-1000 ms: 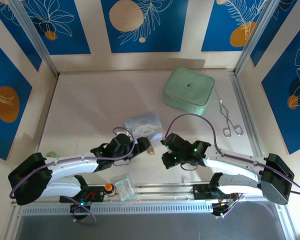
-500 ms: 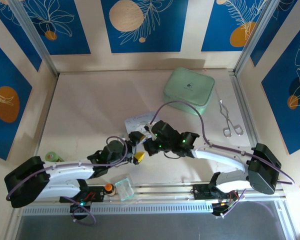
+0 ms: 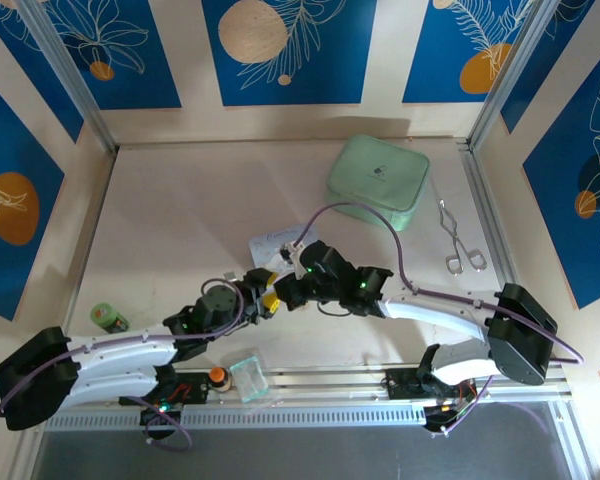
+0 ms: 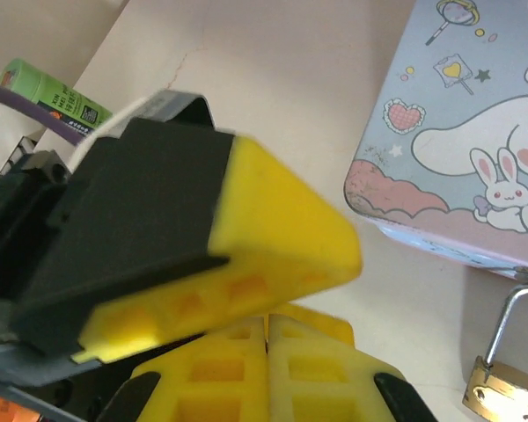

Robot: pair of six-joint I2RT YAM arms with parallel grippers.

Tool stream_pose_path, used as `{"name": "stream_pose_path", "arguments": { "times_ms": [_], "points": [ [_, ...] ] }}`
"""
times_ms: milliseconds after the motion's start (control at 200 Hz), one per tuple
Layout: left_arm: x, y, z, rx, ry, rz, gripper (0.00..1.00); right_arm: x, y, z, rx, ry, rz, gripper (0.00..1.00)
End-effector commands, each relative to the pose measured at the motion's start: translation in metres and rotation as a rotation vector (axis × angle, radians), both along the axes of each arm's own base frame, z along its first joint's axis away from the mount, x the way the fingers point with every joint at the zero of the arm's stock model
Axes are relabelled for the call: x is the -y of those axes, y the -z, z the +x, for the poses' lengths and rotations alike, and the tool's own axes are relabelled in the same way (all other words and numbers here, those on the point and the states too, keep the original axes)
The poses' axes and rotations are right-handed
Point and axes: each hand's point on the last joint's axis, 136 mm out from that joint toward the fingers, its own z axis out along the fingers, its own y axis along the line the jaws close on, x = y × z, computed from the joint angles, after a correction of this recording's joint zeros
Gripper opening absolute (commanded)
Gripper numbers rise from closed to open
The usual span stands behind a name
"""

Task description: Unlock a padlock with a key

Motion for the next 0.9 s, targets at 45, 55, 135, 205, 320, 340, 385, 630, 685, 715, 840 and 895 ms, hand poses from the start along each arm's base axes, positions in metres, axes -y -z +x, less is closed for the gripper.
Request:
{"name": "stream_pose_path", "arguments": {
  "times_ms": [45,55,135,205,320,340,385,630,685,715,840,895],
  "points": [
    [-0.005,0.003,0.001,-0.007,-0.025,0.008,0.43,0.003,-0.005,-0.007,-0.014,-0.020,0.041,0.03],
    [-0.005,0.002,0.001,-0.005,-0.026,0.006,0.42,0.004,-0.005,-0.007,-0.014,-0.020,0.043,0.03],
    [-0.005,0.001,0.001,0.001,-0.026,0.002,0.31,0.006,-0.005,-0.007,-0.012,-0.016,0.051,0.03],
    [-0.008,0.003,0.000,0.000,-0.025,0.026,0.23,0.007,-0.006,-0.007,-0.009,-0.010,0.054,0.03],
    [-0.010,0.003,0.000,0.008,-0.022,0.047,0.13,0.007,-0.007,-0.006,-0.010,-0.016,0.062,0.03],
    [-0.009,0.003,0.000,0.012,-0.021,0.046,0.10,0.006,-0.007,-0.006,-0.010,-0.017,0.062,0.03],
    [-0.008,0.002,0.000,0.019,-0.014,0.041,0.04,0.005,-0.008,-0.006,-0.007,-0.020,0.064,0.03],
    [-0.009,-0.019,0.008,0.175,0.029,0.120,0.00,0.003,-0.014,-0.004,-0.011,-0.034,0.099,0.27],
    [-0.011,-0.033,0.015,0.264,0.044,0.190,0.00,0.004,-0.019,-0.001,-0.037,-0.036,0.139,0.54],
    [-0.013,-0.039,0.018,0.308,0.058,0.242,0.00,0.006,-0.023,0.001,-0.044,-0.033,0.170,0.65],
    [-0.026,-0.062,0.027,0.470,0.100,0.511,0.00,0.014,-0.052,0.010,-0.057,-0.065,0.346,0.77],
    [-0.028,-0.075,0.029,0.544,0.093,0.542,0.00,0.017,-0.067,0.012,-0.056,-0.108,0.429,0.76]
  ]
}}
